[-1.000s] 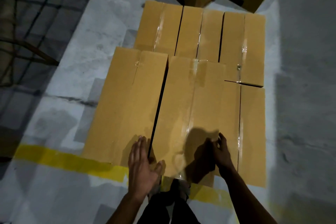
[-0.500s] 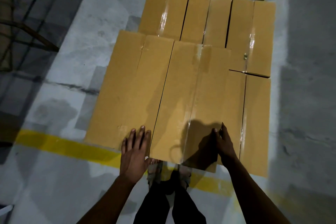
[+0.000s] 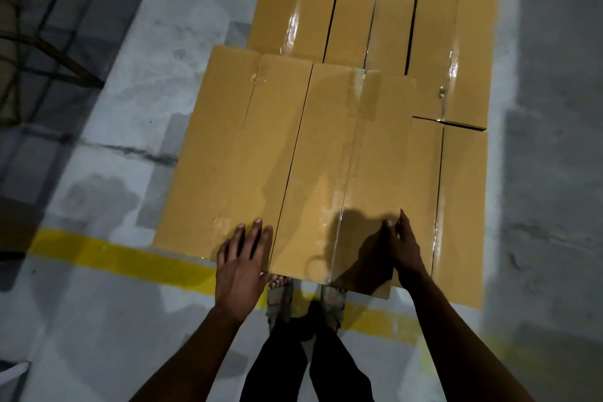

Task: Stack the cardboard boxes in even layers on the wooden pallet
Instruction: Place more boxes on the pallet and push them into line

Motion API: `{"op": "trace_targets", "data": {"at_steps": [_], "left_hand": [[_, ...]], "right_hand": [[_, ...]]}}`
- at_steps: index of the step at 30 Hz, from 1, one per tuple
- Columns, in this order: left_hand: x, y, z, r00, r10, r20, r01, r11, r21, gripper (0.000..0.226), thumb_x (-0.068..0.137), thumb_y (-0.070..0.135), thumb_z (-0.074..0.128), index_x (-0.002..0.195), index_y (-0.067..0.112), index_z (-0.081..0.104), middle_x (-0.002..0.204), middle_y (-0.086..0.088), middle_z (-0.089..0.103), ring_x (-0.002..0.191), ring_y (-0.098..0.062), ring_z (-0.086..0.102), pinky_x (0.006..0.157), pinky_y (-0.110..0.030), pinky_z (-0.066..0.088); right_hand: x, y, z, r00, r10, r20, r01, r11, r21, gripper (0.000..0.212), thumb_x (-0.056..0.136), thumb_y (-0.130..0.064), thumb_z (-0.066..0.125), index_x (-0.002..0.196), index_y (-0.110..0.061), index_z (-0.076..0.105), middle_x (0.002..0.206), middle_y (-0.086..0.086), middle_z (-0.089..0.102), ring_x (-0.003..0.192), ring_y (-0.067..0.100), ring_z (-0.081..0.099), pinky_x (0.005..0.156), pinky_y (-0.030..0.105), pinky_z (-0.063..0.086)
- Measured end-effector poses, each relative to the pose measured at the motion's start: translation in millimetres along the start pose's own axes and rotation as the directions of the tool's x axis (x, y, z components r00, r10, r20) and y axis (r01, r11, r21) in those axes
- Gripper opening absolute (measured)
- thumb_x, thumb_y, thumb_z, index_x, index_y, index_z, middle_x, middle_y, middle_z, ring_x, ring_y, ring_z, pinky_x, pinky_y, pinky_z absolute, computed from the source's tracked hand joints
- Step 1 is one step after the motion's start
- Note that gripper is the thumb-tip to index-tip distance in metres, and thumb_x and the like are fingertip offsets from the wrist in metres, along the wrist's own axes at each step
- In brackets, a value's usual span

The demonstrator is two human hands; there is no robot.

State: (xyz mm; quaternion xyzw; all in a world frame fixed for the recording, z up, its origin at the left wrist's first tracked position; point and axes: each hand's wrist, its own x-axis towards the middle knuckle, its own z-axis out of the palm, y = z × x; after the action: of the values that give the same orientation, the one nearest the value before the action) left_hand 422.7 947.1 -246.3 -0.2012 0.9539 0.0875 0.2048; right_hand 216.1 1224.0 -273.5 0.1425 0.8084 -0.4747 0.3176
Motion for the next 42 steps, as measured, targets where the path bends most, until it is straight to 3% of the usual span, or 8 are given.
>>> {"op": "trace_targets", "data": {"at_steps": [21,27,30,32,34,36,39,42], "left_hand": [[0.4,2.4,9.8,0.998,-0.013,-0.056,0.012,1.0,-0.014,0.111,0.077,0.054,0.084,0.165,0.023,0.024,0.175,0.0,0.007,0.158,-0.035,0.018,0.115,-0.056,0.035],[-44.8,49.6,18.3,0.971,-0.138,-0.196,0.069,0.944,-0.323,0.064,0.094,0.037,0.059,0.154,0.021,0.042,0.157,-0.006,0.037,0.143,-0.029,0.037,0.112,-0.048,0.038],[-71.6,88.4,53.5,0.91,-0.399,-0.111,0.195,0.649,-0.736,0.035,0.093,0.015,0.07,0.122,0.029,0.056,0.127,-0.003,0.052,0.118,-0.028,0.055,0.096,-0.026,0.041],[-64.4,103.9,76.1,0.804,-0.503,0.315,0.455,0.182,-0.872,0.033,0.088,0.006,0.076,0.105,0.031,0.061,0.117,-0.011,0.064,0.108,-0.038,0.065,0.087,-0.023,0.045],[-37.3,121.2,88.7,0.577,-0.428,0.696,0.61,-0.34,-0.715,0.024,0.092,0.029,0.072,0.114,0.021,0.069,0.121,-0.016,0.07,0.102,-0.037,0.068,0.091,-0.038,0.05],[-14.9,136.6,90.3,0.495,-0.234,0.837,0.542,-0.67,-0.508,0.027,0.107,0.036,0.051,0.114,0.017,0.069,0.114,-0.014,0.072,0.09,-0.03,0.067,0.086,-0.041,0.05],[11.2,152.2,96.4,0.55,-0.16,0.82,0.391,-0.818,-0.422,0.034,0.105,0.036,0.047,0.101,0.014,0.074,0.087,-0.013,0.074,0.072,-0.03,0.067,0.065,-0.035,0.055],[26.4,160.1,115.8,0.595,-0.124,0.794,0.295,-0.885,-0.359,0.041,0.101,0.04,0.049,0.103,0.012,0.079,0.104,-0.019,0.075,0.094,-0.039,0.068,0.091,-0.048,0.054]], "right_hand": [[-6.4,-10.6,-3.2,0.999,-0.033,0.013,0.035,0.988,-0.151,0.061,0.108,-0.044,0.044,0.163,-0.029,0.021,0.158,0.009,0.044,0.142,0.034,0.043,0.107,0.038,0.038],[-2.9,-8.2,-2.2,1.0,-0.024,0.018,0.027,0.989,-0.146,0.064,0.107,-0.047,0.044,0.163,-0.029,0.019,0.158,0.011,0.044,0.141,0.036,0.045,0.107,0.043,0.04],[-3.7,-6.0,-1.6,1.0,-0.03,-0.007,0.029,0.991,-0.131,0.062,0.107,-0.046,0.045,0.163,-0.03,0.021,0.156,0.012,0.047,0.139,0.035,0.047,0.105,0.041,0.041],[-4.8,-4.8,-0.8,0.999,-0.035,-0.019,0.032,0.992,-0.123,0.063,0.107,-0.047,0.045,0.163,-0.031,0.022,0.152,0.013,0.051,0.132,0.032,0.052,0.102,0.04,0.042],[-6.5,-3.2,-0.1,0.999,-0.046,-0.023,0.043,0.993,-0.11,0.062,0.106,-0.049,0.045,0.163,-0.033,0.023,0.146,0.014,0.056,0.118,0.024,0.055,0.096,0.038,0.043],[-7.2,-3.0,0.7,0.998,-0.053,-0.03,0.05,0.994,-0.101,0.062,0.106,-0.049,0.045,0.162,-0.034,0.024,0.138,0.017,0.061,0.113,0.025,0.058,0.094,0.04,0.045],[-2.4,3.1,1.2,0.997,-0.071,-0.023,0.069,0.994,-0.079,0.061,0.106,-0.05,0.044,0.162,-0.038,0.023,0.122,0.009,0.065,0.103,0.023,0.059,0.092,0.04,0.046],[6.7,14.8,3.6,0.995,-0.091,-0.041,0.088,0.994,-0.061,0.06,0.105,-0.054,0.044,0.16,-0.043,0.023,0.103,-0.001,0.069,0.094,0.021,0.064,0.091,0.043,0.052]]}}
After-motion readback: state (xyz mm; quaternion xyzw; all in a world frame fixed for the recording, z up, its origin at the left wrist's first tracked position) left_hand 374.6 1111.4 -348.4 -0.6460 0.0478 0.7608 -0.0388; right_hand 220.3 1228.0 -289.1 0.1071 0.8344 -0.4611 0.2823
